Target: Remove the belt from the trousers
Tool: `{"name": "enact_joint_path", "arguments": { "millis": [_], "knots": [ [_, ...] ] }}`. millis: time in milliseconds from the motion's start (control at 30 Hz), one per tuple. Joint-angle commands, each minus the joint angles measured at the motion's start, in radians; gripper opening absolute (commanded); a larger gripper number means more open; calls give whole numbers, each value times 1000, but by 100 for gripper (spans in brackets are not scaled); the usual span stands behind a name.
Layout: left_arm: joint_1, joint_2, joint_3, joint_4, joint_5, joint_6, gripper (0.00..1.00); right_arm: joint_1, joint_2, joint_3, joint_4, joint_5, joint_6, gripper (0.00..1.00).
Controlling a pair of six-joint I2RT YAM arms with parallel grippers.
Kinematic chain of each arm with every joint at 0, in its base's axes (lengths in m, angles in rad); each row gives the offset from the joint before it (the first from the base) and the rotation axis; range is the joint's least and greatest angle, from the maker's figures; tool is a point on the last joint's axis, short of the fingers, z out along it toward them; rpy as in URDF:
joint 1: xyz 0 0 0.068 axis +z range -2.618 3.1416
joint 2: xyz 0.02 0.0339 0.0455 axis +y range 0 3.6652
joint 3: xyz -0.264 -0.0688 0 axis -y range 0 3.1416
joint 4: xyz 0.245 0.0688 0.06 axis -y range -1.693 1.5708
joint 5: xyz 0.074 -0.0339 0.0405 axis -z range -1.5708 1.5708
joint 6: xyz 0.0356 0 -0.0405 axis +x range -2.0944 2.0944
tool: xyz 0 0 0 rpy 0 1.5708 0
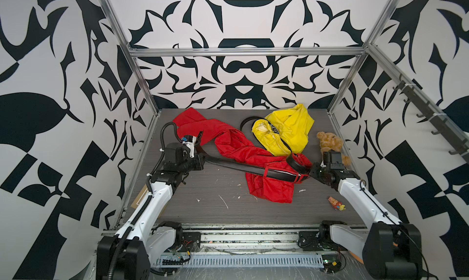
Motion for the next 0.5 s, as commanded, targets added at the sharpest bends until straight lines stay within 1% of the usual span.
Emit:
{"name": "enact_joint_path", "arguments": {
  "millis": [0, 67, 100, 133, 167, 200, 233, 267, 300, 400, 467],
  "knots": [
    [8, 48, 2, 65, 32, -90, 0, -12, -6, 1, 9, 36, -22, 30],
    [0, 87, 1, 34, 33, -96, 0, -12, 5, 5, 15, 26, -26, 30],
    [-5, 101, 4, 17, 35, -102, 5, -12, 11, 9, 15, 22, -28, 30],
    [-9, 109, 6, 0, 31, -113, 23, -12, 15, 11, 17, 19, -29, 30],
    [-10, 108, 12, -29, 17, -132, 47, -12, 16, 11, 19, 16, -30, 30],
    [-13, 95, 15, -55, 1, -145, 62, -12, 16, 13, 19, 16, -31, 30],
    [-17, 72, 20, -85, -26, -154, 70, -12, 16, 13, 19, 15, -31, 30],
    [-25, 40, 29, -124, -64, -159, 83, -12, 16, 14, 19, 11, -32, 30],
    [-36, 3, 42, -165, -110, -158, 93, -12, 16, 14, 20, 7, -32, 30],
    [-81, -64, 113, -305, -254, -117, 99, -12, 18, 11, 22, 0, -38, 30],
    [-133, -64, 175, -365, -295, -60, 100, -12, 18, 9, 26, -4, -39, 30]
  ]
}}
